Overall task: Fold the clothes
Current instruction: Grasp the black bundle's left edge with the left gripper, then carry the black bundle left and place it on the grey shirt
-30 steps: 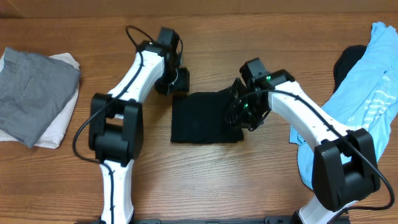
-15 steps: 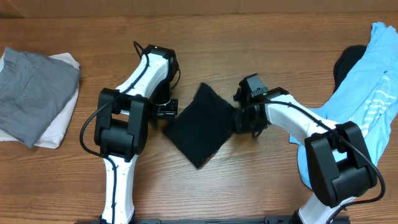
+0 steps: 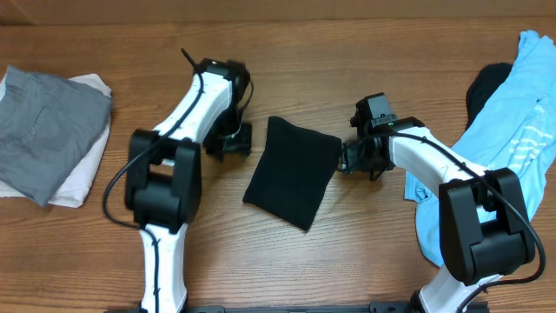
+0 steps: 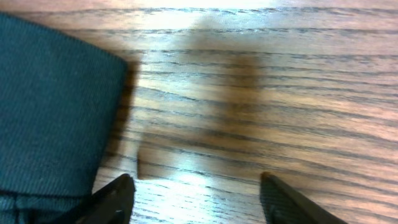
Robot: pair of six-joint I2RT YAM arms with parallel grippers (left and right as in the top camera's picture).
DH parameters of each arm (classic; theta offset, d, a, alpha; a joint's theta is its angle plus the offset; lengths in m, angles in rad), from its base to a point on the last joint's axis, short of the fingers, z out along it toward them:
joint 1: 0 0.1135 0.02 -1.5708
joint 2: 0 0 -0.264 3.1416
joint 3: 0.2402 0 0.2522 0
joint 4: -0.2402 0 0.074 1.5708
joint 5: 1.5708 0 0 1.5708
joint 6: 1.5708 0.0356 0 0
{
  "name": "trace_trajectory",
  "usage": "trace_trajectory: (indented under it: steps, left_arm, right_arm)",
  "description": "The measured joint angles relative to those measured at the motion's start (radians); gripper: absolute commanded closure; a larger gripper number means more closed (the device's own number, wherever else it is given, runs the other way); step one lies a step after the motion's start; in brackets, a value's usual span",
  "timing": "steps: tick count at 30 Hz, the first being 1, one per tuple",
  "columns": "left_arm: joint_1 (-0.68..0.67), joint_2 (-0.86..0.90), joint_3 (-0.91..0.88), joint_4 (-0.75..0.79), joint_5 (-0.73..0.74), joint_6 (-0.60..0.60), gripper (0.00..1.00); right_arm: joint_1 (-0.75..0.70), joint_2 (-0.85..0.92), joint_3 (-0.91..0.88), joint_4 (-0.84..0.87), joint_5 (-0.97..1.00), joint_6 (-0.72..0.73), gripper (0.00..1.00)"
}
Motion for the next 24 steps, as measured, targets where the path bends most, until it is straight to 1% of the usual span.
trace_trajectory:
  steps: [1,5,9,11,13,17,19,20,22,23,24]
  left_arm:
    - [0.0,-0.042,0.001,0.064,0.038,0.018,0.01]
    - [0.0,-0.128,0.006,0.204,0.188,0.078,0.0]
    - [0.0,-0.109,0.008,0.229,0.306,0.135,0.02]
    - [0.0,-0.072,0.008,0.229,0.353,0.156,0.02]
    - [0.0,-0.02,0.008,0.228,0.394,0.172,0.05]
    - [0.0,0.093,0.01,0.219,0.482,0.183,0.22]
    - [0.0,0.102,0.011,0.214,0.514,0.191,0.36]
    - [-0.002,0.112,0.011,0.208,0.534,0.202,0.39]
    - [-0.011,0.13,0.013,0.195,0.567,0.208,0.41]
    - [-0.019,0.134,0.013,0.193,0.578,0.209,0.48]
    - [-0.031,0.135,0.014,0.19,0.582,0.216,0.57]
  right_arm:
    - [0.0,0.0,0.0,-0.004,0.002,-0.001,0.28]
    - [0.0,0.0,0.001,-0.01,0.002,-0.001,0.27]
    - [0.0,0.0,0.001,-0.01,0.002,0.0,0.26]
    - [0.0,0.0,0.001,-0.01,0.002,0.0,0.26]
    - [0.0,0.0,0.001,-0.014,0.003,-0.001,0.26]
    - [0.0,0.0,0.002,-0.017,0.003,0.0,0.26]
    - [0.0,0.0,0.002,-0.017,0.003,0.0,0.25]
    - [0.0,0.0,0.002,-0.017,0.003,0.0,0.25]
    - [0.0,0.0,0.002,-0.016,0.002,0.0,0.25]
    - [0.0,0.0,0.002,-0.016,0.003,0.0,0.25]
    - [0.0,0.0,0.002,-0.017,0.003,-0.001,0.25]
